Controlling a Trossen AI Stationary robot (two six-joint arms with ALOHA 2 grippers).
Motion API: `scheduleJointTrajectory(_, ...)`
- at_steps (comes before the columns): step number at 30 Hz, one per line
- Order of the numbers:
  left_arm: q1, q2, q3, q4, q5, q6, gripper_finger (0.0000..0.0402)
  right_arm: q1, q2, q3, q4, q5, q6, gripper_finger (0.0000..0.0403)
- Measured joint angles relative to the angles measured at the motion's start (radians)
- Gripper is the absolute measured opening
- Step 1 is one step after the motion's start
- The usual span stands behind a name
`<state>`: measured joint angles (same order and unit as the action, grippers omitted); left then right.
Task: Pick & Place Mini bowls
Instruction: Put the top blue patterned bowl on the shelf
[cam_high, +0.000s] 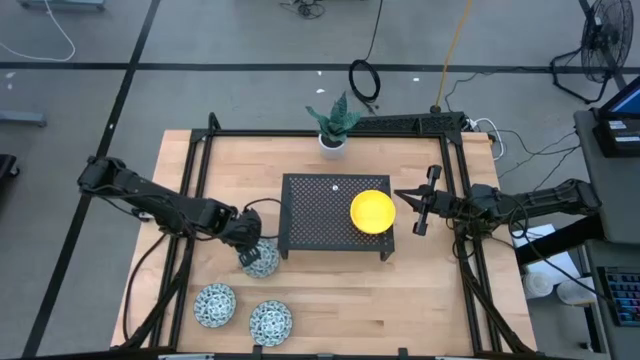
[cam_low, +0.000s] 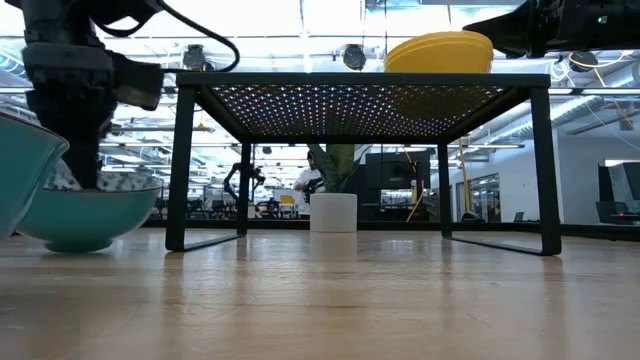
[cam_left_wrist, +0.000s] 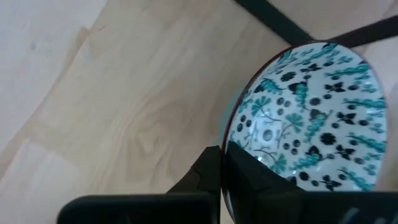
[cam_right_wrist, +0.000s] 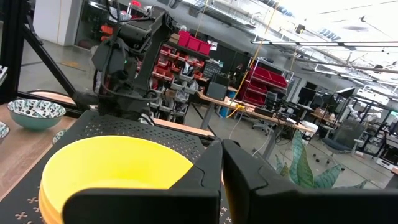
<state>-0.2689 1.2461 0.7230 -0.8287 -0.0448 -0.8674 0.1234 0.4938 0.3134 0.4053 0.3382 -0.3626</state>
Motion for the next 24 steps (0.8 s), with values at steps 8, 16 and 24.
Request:
scheduleJointTrajectory(8, -0.009, -0.113, 0.035, -0.168, -0.004, -0.033, 0.0007, 0.0, 0.0, 0.0, 0.0, 0.0, 0.003, 0.0)
scheduleJointTrajectory(16, -0.017, -0.212, 0.163, -0.267, -0.1, 0.062, 0.0007, 0.0, 0.0, 0.0, 0.0, 0.0, 0.001, 0.0)
scheduleJointTrajectory(24, -0.05, -0.26, 0.368, -0.343, -0.317, 0.176, 0.0007, 0.0, 0.0, 0.0, 0.0, 0.0, 0.0, 0.0)
